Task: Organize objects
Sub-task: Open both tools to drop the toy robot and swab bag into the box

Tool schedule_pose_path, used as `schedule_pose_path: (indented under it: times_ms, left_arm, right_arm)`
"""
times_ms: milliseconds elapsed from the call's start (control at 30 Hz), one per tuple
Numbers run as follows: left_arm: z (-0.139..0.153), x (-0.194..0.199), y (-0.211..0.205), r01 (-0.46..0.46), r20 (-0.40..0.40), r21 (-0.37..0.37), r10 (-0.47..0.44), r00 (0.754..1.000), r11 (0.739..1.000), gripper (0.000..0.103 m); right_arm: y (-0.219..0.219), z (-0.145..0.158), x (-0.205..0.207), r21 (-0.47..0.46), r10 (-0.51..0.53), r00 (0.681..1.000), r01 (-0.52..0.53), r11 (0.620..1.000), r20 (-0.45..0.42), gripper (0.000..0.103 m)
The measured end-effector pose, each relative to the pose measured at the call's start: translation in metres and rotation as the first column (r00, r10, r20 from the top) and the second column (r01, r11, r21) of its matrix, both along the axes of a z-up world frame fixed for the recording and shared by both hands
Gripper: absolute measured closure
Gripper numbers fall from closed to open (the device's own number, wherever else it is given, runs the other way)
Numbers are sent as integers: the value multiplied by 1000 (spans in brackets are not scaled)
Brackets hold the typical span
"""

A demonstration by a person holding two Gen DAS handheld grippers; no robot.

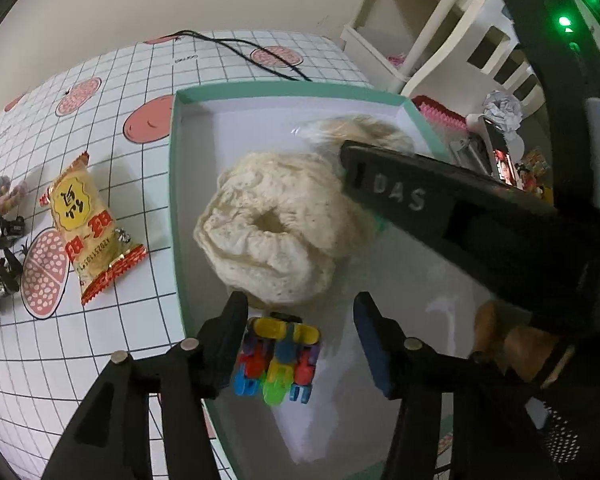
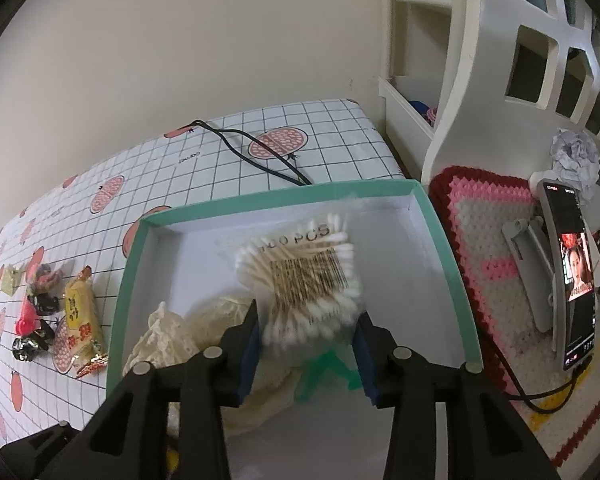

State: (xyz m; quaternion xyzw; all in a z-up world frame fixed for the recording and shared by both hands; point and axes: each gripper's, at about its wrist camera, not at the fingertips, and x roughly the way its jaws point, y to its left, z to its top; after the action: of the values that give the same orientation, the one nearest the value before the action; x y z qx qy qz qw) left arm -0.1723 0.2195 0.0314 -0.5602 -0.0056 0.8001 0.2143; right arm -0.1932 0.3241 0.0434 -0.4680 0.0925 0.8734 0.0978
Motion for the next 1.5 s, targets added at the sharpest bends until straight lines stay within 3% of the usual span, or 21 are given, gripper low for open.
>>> schedule_pose_path:
  times_ms: [233, 667, 733, 800, 1000, 1067, 1267, 1433, 1500]
  left_arm:
    - [14, -9, -5, 10, 2, 16, -10, 1000, 1000, 43]
    - [51, -11, -34, -5, -56, 73, 9, 998, 997, 43]
    - [55, -13, -44, -35, -72, 62, 39, 997, 997, 40]
    - [54, -17, -52, -67, -82, 38, 70, 994, 997, 31]
    - [45, -28, -76, -165, -71, -3, 165, 984, 986, 31]
    - [42, -31, -82, -197, -73, -14, 195, 978, 980, 23]
    - [34, -33, -96, -271, -75, -42, 268, 961, 962, 9]
    - [36, -34, -102, -309, -101, -57, 303, 948, 949, 1]
    - [37, -34, -104, -320, -115, -59, 312, 943, 946, 0]
  right_arm:
    - [-3, 3, -1, 5, 8, 1000, -8, 1000, -3, 42]
    - [-14, 41, 2, 54, 39, 998, -36, 998, -55, 42]
    - [-14, 42, 2, 51, 37, 998, -34, 998, -50, 42]
    - [-15, 41, 2, 50, 41, 998, -38, 998, -44, 42]
    - [-24, 36, 0, 54, 69, 997, -67, 996, -27, 42]
    - [-26, 35, 0, 56, 77, 997, -75, 996, -21, 42]
    - [-30, 32, 0, 53, 86, 996, -85, 995, -19, 27]
    - [-37, 31, -1, 53, 109, 994, -108, 993, -21, 4]
    - [-39, 31, -1, 57, 115, 993, -113, 992, -23, 0]
